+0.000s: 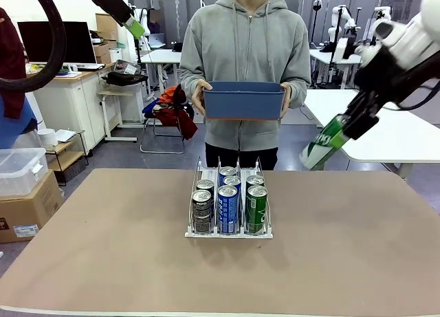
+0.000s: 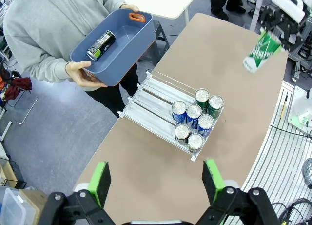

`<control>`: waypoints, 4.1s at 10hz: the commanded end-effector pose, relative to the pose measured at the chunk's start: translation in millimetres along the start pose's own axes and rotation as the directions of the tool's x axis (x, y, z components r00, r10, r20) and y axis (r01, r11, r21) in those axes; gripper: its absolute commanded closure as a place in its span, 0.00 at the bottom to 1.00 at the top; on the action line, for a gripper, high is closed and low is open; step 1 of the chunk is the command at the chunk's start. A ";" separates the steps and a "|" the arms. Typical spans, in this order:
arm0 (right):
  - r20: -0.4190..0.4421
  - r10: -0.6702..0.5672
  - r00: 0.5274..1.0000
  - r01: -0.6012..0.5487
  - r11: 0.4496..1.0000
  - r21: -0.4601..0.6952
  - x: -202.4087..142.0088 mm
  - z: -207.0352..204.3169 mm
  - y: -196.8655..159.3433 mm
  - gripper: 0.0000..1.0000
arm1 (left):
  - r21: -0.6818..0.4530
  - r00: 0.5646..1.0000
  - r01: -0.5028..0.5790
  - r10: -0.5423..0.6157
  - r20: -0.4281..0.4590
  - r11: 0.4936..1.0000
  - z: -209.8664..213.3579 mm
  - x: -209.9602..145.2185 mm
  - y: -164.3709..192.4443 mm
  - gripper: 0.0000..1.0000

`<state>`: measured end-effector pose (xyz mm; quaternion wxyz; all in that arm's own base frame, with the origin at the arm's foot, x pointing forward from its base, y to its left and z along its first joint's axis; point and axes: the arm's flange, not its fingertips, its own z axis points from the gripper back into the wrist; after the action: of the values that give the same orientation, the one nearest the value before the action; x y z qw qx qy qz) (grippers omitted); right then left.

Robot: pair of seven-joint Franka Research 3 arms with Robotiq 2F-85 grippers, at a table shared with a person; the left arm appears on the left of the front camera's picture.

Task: Fill the beverage cans into the dispenser.
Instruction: Place the picked Sprite in the line of the Automatic Can Dispenser with the same cans.

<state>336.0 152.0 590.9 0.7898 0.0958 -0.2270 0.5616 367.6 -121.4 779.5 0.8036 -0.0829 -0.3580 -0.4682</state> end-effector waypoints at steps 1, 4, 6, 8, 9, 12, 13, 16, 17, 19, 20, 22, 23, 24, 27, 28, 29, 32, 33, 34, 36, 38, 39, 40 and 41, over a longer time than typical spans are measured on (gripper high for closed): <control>-0.018 0.059 0.998 -0.057 0.996 0.064 9.8 -31.7 0.8 0.42 | -0.003 1.000 -0.004 0.004 0.002 1.000 0.8 -1.8 0.7 0.00; -0.056 0.061 0.997 -0.064 0.996 -0.055 26.8 -50.2 -2.3 0.42 | -0.003 1.000 -0.004 0.004 0.002 1.000 0.8 -1.8 0.7 0.00; -0.049 0.090 0.995 -0.085 0.992 0.093 13.5 -52.4 7.4 0.42 | -0.003 1.000 -0.004 0.004 0.002 1.000 0.8 -1.8 0.7 0.00; -0.049 0.090 0.995 -0.085 0.992 0.093 13.5 -52.4 7.4 0.42 | -0.003 1.000 -0.004 0.004 0.002 1.000 0.8 -1.8 0.7 0.00; -0.062 0.091 0.994 -0.086 0.993 0.079 14.9 -57.5 4.0 0.42 | -0.003 1.000 -0.004 0.004 0.002 1.000 0.8 -1.8 0.7 0.00; -0.138 0.037 0.990 -0.012 0.984 0.175 22.4 -92.9 12.1 0.42 | -0.003 1.000 -0.004 0.004 0.002 1.000 0.8 -1.8 0.7 0.00; -0.155 0.042 0.987 -0.013 0.983 0.185 23.0 -103.0 14.5 0.42 | -0.003 1.000 -0.004 0.004 0.002 1.000 0.8 -1.8 0.7 0.00; -0.194 0.029 0.981 0.006 0.984 0.178 32.5 -130.3 24.5 0.42 | -0.003 1.000 -0.004 0.004 0.002 1.000 0.8 -1.8 0.7 0.00; -0.195 -0.005 0.981 0.036 0.987 0.154 37.8 -140.1 24.9 0.42 | -0.003 1.000 -0.004 0.004 0.002 1.000 0.8 -1.8 0.7 0.00; -0.201 -0.031 0.979 0.060 0.988 0.140 44.6 -152.7 31.8 0.42 | -0.003 1.000 -0.004 0.004 0.002 1.000 0.8 -1.8 0.7 0.00; -0.193 -0.042 0.980 0.069 0.988 0.140 47.9 -157.0 30.7 0.42 | -0.003 1.000 -0.004 0.004 0.002 1.000 0.8 -1.8 0.7 0.00; -0.169 0.038 0.985 -0.013 0.989 0.150 52.6 -157.2 32.8 0.42 | -0.003 1.000 -0.004 0.004 0.002 1.000 0.8 -1.8 0.7 0.00; -0.203 -0.029 0.979 0.060 0.987 0.149 40.1 -158.5 29.8 0.42 | -0.003 1.000 -0.004 0.004 0.002 1.000 0.8 -1.8 0.7 0.00; -0.203 -0.029 0.979 0.060 0.987 0.149 40.1 -158.5 29.8 0.42 | -0.003 1.000 -0.004 0.004 0.002 1.000 0.8 -1.8 0.7 0.00; -0.201 -0.025 0.979 0.057 0.987 0.152 40.0 -161.6 29.5 0.42 | -0.003 1.000 -0.004 0.004 0.002 1.000 0.8 -1.8 0.7 0.00; -0.204 -0.031 0.978 0.060 0.989 0.137 44.0 -168.0 26.7 0.42 | -0.003 1.000 -0.004 0.004 0.002 1.000 0.8 -1.8 0.7 0.00; -0.205 -0.036 0.978 0.062 0.990 0.123 47.7 -170.7 22.9 0.42 | -0.003 1.000 -0.004 0.004 0.002 1.000 0.8 -1.8 0.7 0.00; -0.190 -0.082 0.978 0.105 0.988 0.111 50.8 -179.8 10.8 0.42 | -0.003 1.000 -0.004 0.004 0.002 1.000 0.8 -1.8 0.7 0.00; -0.185 -0.096 0.978 0.116 0.988 0.101 52.9 -183.4 6.6 0.42 | -0.003 1.000 -0.004 0.004 0.002 1.000 0.8 -1.8 0.7 0.00; -0.179 -0.116 0.977 0.133 0.987 0.088 55.9 -187.4 1.8 0.42 | -0.003 1.000 -0.004 0.004 0.002 1.000 0.8 -1.8 0.7 0.00; -0.163 -0.122 0.979 0.136 0.987 0.080 59.4 -191.4 -13.7 0.42 | -0.003 1.000 -0.004 0.004 0.002 1.000 0.8 -1.8 0.7 0.00; -0.158 -0.141 0.977 0.151 0.987 0.054 69.0 -197.8 -26.1 0.42 | -0.003 1.000 -0.004 0.004 0.002 1.000 0.8 -1.8 0.7 0.00; -0.153 -0.144 0.978 0.153 0.987 0.050 71.8 -197.9 -34.4 0.42 | -0.003 1.000 -0.004 0.004 0.002 1.000 0.8 -1.8 0.7 0.00; -0.144 -0.156 0.977 0.163 0.986 0.040 78.6 -203.2 -41.8 0.42 | -0.003 1.000 -0.004 0.004 0.002 1.000 0.8 -1.8 0.7 0.00; -0.163 -0.172 0.972 0.178 0.984 0.028 82.2 -208.8 -44.6 0.42 | -0.003 1.000 -0.004 0.004 0.002 1.000 0.8 -1.8 0.7 0.00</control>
<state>431.5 284.1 446.6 0.8368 0.1191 -0.1102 0.5230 367.5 -121.4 779.7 0.8035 -0.0829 -0.3582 -0.4682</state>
